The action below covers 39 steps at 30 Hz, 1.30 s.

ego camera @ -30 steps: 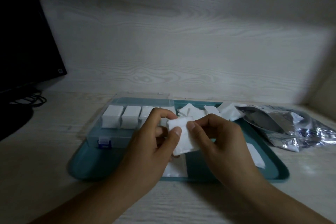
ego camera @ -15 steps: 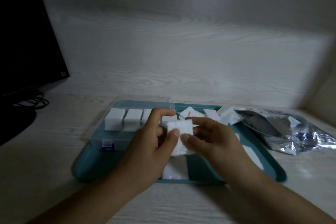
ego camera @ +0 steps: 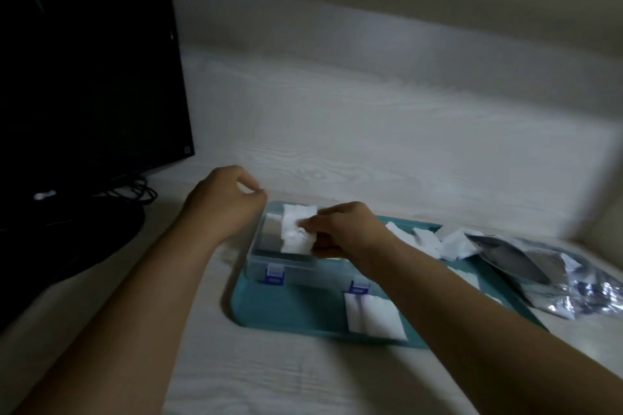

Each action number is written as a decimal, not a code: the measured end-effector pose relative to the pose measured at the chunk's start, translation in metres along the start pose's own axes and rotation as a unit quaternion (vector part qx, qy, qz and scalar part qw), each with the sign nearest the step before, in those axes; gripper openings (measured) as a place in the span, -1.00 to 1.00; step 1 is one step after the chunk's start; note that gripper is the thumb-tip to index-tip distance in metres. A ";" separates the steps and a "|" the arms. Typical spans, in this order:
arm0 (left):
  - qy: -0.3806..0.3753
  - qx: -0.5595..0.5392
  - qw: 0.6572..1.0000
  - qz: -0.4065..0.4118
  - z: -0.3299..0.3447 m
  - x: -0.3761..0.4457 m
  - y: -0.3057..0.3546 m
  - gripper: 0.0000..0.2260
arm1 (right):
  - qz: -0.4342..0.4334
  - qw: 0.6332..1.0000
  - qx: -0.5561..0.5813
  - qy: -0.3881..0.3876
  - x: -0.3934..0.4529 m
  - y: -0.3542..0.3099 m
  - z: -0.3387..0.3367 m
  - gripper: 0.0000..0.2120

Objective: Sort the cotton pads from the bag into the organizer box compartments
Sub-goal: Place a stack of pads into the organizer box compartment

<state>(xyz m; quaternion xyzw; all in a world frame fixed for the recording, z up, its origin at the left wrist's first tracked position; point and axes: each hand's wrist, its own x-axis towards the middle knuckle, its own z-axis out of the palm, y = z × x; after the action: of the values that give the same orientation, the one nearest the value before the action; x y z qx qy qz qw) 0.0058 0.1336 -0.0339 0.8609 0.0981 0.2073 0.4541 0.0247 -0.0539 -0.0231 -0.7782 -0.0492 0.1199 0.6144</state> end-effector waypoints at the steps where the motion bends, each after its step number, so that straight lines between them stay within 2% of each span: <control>1: -0.009 0.003 1.000 -0.024 -0.005 0.001 -0.007 -0.87 | 0.012 1.000 -0.009 -0.002 0.005 0.000 0.010 -0.76; 4: -0.078 0.024 0.992 -0.094 -0.001 -0.002 -0.016 -0.69 | 0.039 0.998 -0.048 -0.001 0.012 0.001 0.026 -0.72; 9: -0.130 0.004 0.980 -0.153 0.010 -0.002 -0.026 -0.77 | 0.050 0.987 -0.149 0.028 0.021 0.008 0.042 -0.72; 12: -0.123 -0.028 0.980 -0.152 0.010 -0.001 -0.026 -0.82 | 0.047 0.979 -0.195 0.037 0.025 0.012 0.039 -0.69; 16: -0.134 -0.012 0.982 -0.136 0.012 -0.001 -0.025 -0.76 | 0.031 0.961 -0.271 0.036 0.028 0.014 0.038 -0.61; 22: -0.117 0.039 0.986 -0.113 0.018 -0.001 -0.026 -0.80 | 0.000 0.939 -0.340 0.046 0.027 0.025 0.036 -0.72; 24: -0.104 0.057 0.988 -0.102 0.019 -0.004 -0.024 -0.81 | -0.024 0.931 -0.363 0.030 0.026 0.029 0.036 -0.69; 27: -0.094 0.076 0.988 -0.094 0.020 -0.007 -0.022 -0.83 | -0.048 0.926 -0.374 0.004 0.025 0.032 0.037 -0.63; 31: -0.092 0.085 0.988 -0.091 0.019 -0.008 -0.020 -0.81 | -0.046 0.937 -0.346 0.017 0.023 0.028 0.036 -0.57; 34: -0.133 0.079 0.983 -0.101 0.017 -0.008 -0.018 -0.77 | -0.046 0.947 -0.318 0.016 0.019 0.028 0.034 -0.60; 39: -0.206 0.054 0.969 -0.124 0.011 -0.010 -0.015 -0.82 | -0.038 0.950 -0.311 -0.011 0.018 0.028 0.030 -0.68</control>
<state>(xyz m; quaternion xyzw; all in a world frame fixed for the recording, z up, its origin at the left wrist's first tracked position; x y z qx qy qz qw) 0.0021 0.1311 -0.0545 0.8896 0.1193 -0.0375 0.4393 0.0327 -0.0279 -0.0587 -0.9270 -0.1201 0.0839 0.3454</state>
